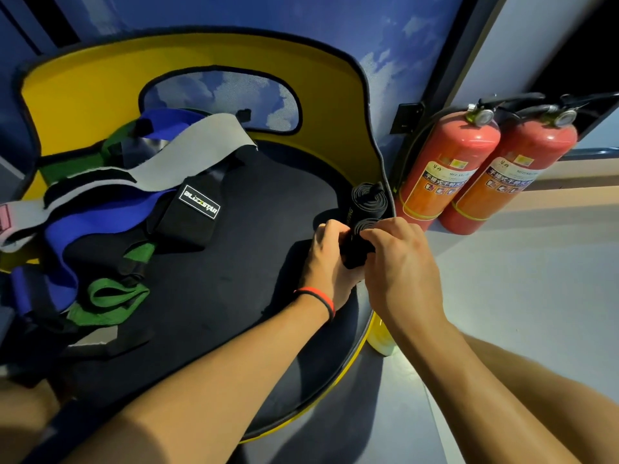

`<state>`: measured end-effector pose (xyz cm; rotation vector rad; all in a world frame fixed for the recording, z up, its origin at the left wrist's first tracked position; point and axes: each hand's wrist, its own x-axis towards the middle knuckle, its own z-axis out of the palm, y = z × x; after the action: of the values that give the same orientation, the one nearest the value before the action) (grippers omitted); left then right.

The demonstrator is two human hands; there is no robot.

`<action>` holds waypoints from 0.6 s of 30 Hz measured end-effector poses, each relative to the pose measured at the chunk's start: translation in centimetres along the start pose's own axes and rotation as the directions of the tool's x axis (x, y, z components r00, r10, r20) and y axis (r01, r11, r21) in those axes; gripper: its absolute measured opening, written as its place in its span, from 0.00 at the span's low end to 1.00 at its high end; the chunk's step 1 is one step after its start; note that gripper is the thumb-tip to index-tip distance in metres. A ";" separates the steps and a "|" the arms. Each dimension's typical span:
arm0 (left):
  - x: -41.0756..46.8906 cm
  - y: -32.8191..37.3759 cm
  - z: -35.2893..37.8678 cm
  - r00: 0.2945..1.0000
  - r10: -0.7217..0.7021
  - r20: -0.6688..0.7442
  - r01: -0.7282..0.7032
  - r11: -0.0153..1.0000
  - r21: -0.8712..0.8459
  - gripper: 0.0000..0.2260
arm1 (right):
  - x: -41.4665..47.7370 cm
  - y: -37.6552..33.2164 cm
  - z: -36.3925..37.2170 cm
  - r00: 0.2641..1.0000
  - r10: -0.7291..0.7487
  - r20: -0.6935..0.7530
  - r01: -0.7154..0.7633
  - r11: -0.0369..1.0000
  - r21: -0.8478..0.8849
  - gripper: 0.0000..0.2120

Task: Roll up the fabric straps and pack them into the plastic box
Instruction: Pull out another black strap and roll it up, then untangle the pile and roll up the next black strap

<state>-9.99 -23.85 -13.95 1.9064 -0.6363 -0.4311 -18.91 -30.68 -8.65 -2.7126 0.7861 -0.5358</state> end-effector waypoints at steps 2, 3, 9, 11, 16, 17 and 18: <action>0.0 0.5 -0.2 1.000 -0.022 0.015 0.022 1.000 -0.013 0.19 | 0.3 -0.2 -0.2 1.000 0.016 0.007 -0.016 1.000 -0.013 0.11; 0.1 0.3 -0.3 0.999 -0.029 0.020 0.029 0.999 -0.013 0.19 | 0.5 -0.3 -0.3 1.000 0.016 0.002 -0.016 1.000 -0.016 0.11; -0.6 -0.3 -3.8 0.980 -0.048 0.195 0.035 0.997 0.068 0.24 | 0.2 -0.2 -0.5 0.999 -0.036 0.003 0.037 0.999 -0.032 0.12; -1.3 -0.5 -6.3 0.969 -0.033 0.243 -0.013 0.983 0.184 0.19 | -0.2 -0.4 -0.7 0.998 -0.066 0.003 0.066 0.997 -0.032 0.16; -3.5 -0.7 -13.6 0.958 -0.037 0.285 -0.059 0.946 0.319 0.10 | -1.1 -3.6 -0.8 0.976 -0.219 -0.002 0.219 0.976 0.013 0.17; -3.9 -1.0 -15.0 0.960 -0.033 0.279 -0.068 0.936 0.346 0.08 | -1.1 -4.6 -0.6 0.967 -0.252 0.022 0.252 0.967 0.032 0.16; -4.3 -1.1 -16.5 0.963 -0.035 0.267 -0.069 0.927 0.369 0.07 | -1.2 -5.7 -0.4 0.957 -0.286 0.051 0.283 0.958 0.055 0.15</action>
<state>-3.89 -8.93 -8.31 2.2222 -0.9713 -0.5974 -17.39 -25.40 -6.61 -2.7990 0.3632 -0.5242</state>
